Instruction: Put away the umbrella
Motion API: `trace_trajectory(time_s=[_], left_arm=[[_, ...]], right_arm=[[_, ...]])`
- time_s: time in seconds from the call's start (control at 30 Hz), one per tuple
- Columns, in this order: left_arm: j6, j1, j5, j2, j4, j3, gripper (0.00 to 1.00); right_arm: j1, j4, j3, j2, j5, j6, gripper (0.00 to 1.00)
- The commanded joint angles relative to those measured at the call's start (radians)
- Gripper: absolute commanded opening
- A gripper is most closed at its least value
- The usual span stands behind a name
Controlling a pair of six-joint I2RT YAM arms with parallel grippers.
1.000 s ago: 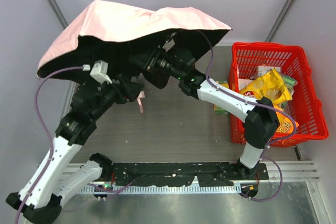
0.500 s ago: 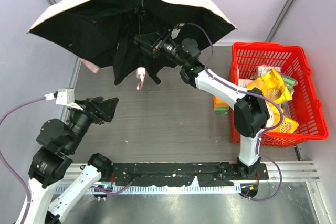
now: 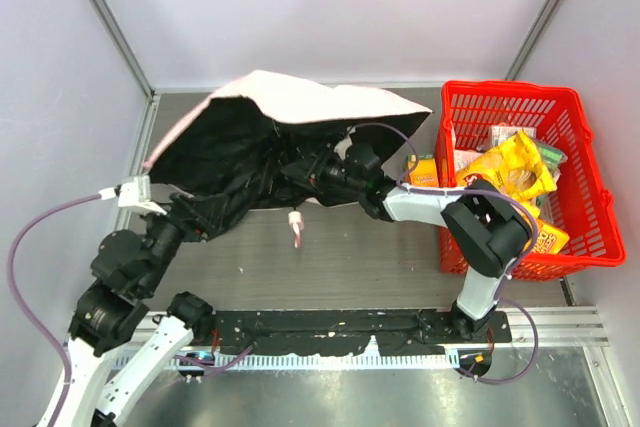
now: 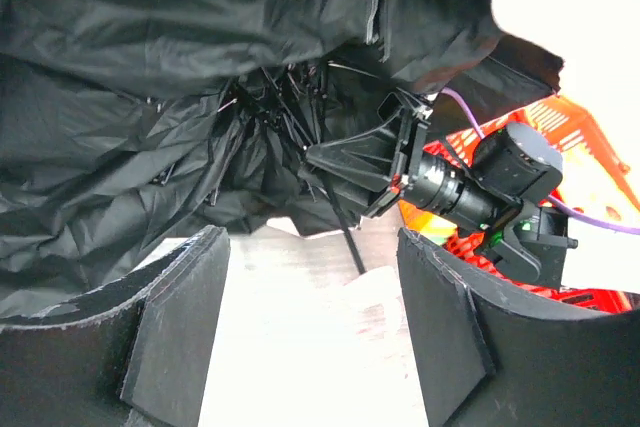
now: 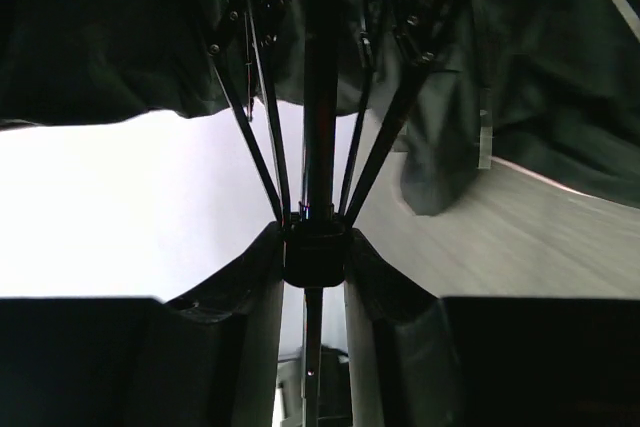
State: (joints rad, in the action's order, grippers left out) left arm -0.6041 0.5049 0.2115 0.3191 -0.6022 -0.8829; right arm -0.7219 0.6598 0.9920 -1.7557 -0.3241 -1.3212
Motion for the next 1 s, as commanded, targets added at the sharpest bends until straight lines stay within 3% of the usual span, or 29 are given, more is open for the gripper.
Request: trace_trajectory(time_s=[0.0, 0.17, 0.33, 0.5, 0.6, 0.77, 0.83, 0.97], left_arm=[[-0.114, 0.003, -0.055, 0.054, 0.034, 0.053, 0.71], [-0.249, 0.003, -0.106, 0.052, 0.111, 0.212, 0.69], [-0.324, 0.003, -0.121, 0.1, 0.168, 0.303, 0.69], [-0.315, 0.001, -0.123, 0.179, 0.128, 0.24, 0.69], [-0.292, 0.003, -0.103, 0.157, 0.13, 0.211, 0.7], [-0.325, 0.003, -0.097, 0.095, 0.179, 0.228, 0.67], [-0.355, 0.003, -0.096, 0.078, 0.196, 0.231, 0.71], [-0.44, 0.001, -0.087, 0.052, 0.214, 0.243, 0.89]], right_arm=[[0.042, 0.209, -0.117, -0.065, -0.033, 0.082, 0.0], [0.047, 0.313, -0.171, -0.177, -0.116, 0.14, 0.0], [0.052, 0.249, -0.13, -0.166, -0.157, 0.195, 0.0], [0.081, 0.138, -0.043, -0.033, -0.219, 0.252, 0.0], [0.111, 0.045, 0.002, 0.041, -0.262, 0.307, 0.0], [0.156, 0.032, 0.075, 0.159, -0.334, 0.319, 0.01], [0.16, -0.015, 0.1, 0.203, -0.352, 0.359, 0.0], [0.185, -0.032, 0.141, 0.263, -0.374, 0.344, 0.0]])
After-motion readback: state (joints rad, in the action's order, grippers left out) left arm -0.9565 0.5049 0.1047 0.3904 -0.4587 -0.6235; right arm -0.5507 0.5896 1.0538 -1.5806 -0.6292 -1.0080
